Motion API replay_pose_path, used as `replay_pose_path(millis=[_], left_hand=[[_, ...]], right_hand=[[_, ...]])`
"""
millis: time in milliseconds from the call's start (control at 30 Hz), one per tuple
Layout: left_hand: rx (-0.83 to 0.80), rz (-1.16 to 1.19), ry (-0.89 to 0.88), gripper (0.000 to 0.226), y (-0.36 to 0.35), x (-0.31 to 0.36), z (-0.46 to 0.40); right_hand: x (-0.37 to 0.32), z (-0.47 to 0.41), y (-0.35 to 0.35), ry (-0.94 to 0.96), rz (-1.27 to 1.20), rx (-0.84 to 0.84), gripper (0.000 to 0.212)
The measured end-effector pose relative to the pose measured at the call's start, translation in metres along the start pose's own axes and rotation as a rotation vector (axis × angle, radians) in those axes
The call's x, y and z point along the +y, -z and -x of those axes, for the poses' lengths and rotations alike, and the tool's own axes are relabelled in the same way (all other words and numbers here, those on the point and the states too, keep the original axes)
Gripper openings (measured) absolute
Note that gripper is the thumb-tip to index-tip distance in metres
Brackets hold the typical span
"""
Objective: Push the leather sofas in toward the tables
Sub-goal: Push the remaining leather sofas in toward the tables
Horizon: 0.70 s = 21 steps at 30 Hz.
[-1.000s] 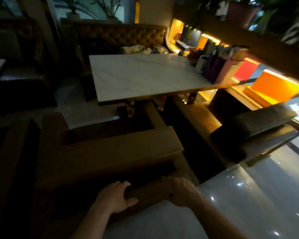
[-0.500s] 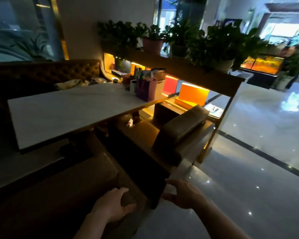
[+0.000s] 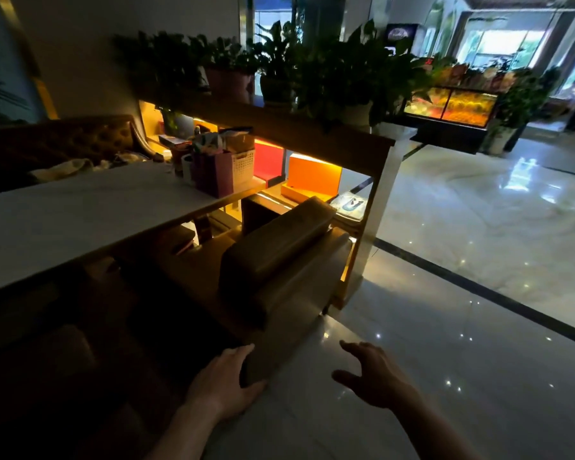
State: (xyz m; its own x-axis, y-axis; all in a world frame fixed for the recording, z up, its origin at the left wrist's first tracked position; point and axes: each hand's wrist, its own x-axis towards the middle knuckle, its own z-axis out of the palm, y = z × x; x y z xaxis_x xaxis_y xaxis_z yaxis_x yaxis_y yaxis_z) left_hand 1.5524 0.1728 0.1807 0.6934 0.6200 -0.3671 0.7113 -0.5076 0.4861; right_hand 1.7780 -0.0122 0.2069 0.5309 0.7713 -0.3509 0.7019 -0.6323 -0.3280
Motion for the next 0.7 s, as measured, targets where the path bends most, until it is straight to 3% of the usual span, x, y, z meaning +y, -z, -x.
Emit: replay_pose_path(millis=[67,200,333,600,700], left_hand=[[0.001,-0.015,-0.001,0.093,-0.008,0.015,-0.018],[0.027,-0.022,-0.014,0.090,-0.022,0.038,-0.060],[0.041,0.016,0.001,0.092,-0.033,0.053,-0.119],[0.072,0.167,0.060,0.084,-0.053,0.085,-0.266],[0.057,0.228,0.102,0.082,-0.054,0.095,-0.304]], right_hand=[[0.018,-0.008,0.005,-0.012,-0.046,-0.022,0.097],[0.055,-0.044,0.008,-0.016,-0.066,-0.046,0.143],[0.077,-0.098,0.025,-0.021,-0.020,-0.067,0.152],[0.129,-0.219,0.074,-0.089,0.068,-0.218,0.133],[0.144,-0.260,0.098,-0.122,0.077,-0.261,0.109]])
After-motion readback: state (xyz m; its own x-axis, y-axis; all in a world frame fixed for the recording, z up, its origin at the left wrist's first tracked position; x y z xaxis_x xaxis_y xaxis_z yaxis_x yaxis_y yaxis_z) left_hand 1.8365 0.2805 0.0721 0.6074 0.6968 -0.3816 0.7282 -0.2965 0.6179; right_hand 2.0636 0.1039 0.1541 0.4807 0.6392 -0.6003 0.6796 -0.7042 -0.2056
